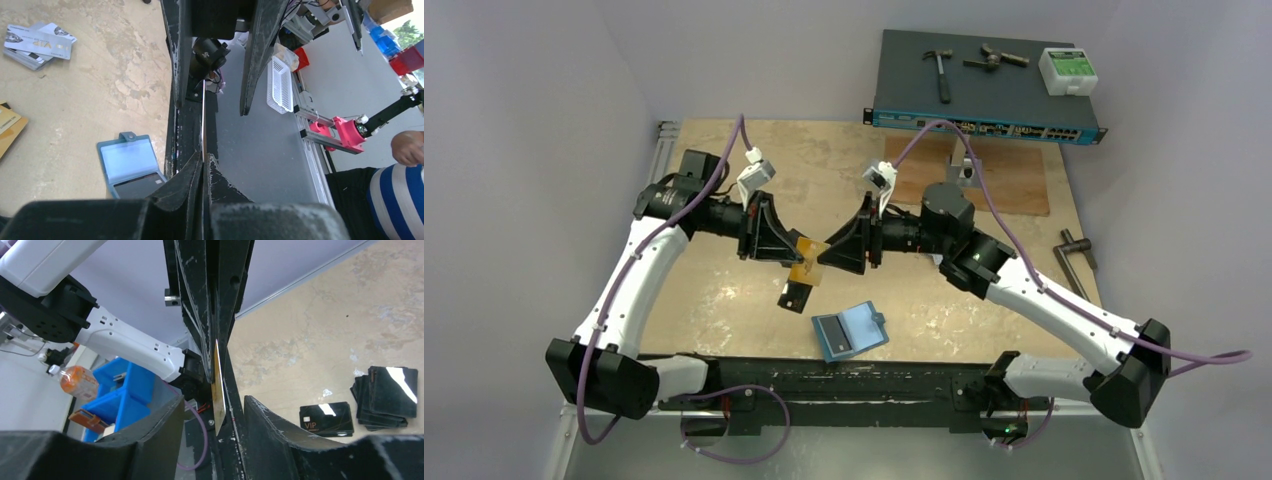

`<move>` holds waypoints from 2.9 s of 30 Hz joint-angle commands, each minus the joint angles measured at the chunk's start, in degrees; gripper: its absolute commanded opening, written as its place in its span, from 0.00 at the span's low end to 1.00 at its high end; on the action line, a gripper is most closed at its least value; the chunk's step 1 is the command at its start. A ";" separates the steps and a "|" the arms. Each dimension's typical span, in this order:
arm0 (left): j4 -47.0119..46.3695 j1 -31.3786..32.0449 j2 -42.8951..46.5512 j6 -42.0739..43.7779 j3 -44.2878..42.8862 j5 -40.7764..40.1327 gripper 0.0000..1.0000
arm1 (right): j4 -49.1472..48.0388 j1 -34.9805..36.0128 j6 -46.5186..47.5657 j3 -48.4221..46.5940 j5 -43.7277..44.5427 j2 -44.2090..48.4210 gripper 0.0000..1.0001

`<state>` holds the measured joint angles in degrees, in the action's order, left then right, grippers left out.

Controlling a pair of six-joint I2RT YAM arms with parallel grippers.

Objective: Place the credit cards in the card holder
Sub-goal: Pick up the credit card from the storage box, then turn over the card slot in the card holder.

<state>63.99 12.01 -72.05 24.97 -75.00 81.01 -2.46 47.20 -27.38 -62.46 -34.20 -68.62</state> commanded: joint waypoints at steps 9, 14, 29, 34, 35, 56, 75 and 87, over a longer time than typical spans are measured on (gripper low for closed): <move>-29.62 0.25 7.20 -28.62 8.04 1.50 0.00 | -18.26 0.19 -12.04 10.71 0.72 4.48 0.45; -32.80 0.24 7.84 -32.35 9.13 1.04 0.00 | -23.24 0.26 -14.57 11.10 1.61 3.07 0.34; -42.82 0.21 8.41 -40.95 11.89 -2.32 0.00 | -27.34 2.04 -16.40 12.51 2.41 0.51 0.07; -41.65 0.21 8.80 -40.27 12.52 -3.81 0.03 | -25.95 2.11 -15.49 13.27 5.21 2.40 0.00; -39.06 0.21 8.95 -38.60 12.14 -4.82 0.22 | -24.42 2.06 -14.80 13.12 6.01 2.76 0.00; -10.34 30.28 24.43 42.30 30.06 -46.00 0.57 | 10.72 -0.37 -4.92 20.80 11.16 -2.67 0.00; -43.32 40.46 16.75 67.27 50.71 -49.97 0.53 | -1.38 1.05 -13.11 31.44 9.84 -1.47 0.00; -61.11 40.48 9.12 71.94 55.70 -54.05 0.20 | -4.79 1.11 -15.50 34.53 11.49 -2.17 0.00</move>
<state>12.91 52.21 -60.51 94.32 -20.38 28.34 -3.68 47.99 -40.97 -29.74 -23.53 -71.90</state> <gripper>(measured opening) 0.225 0.004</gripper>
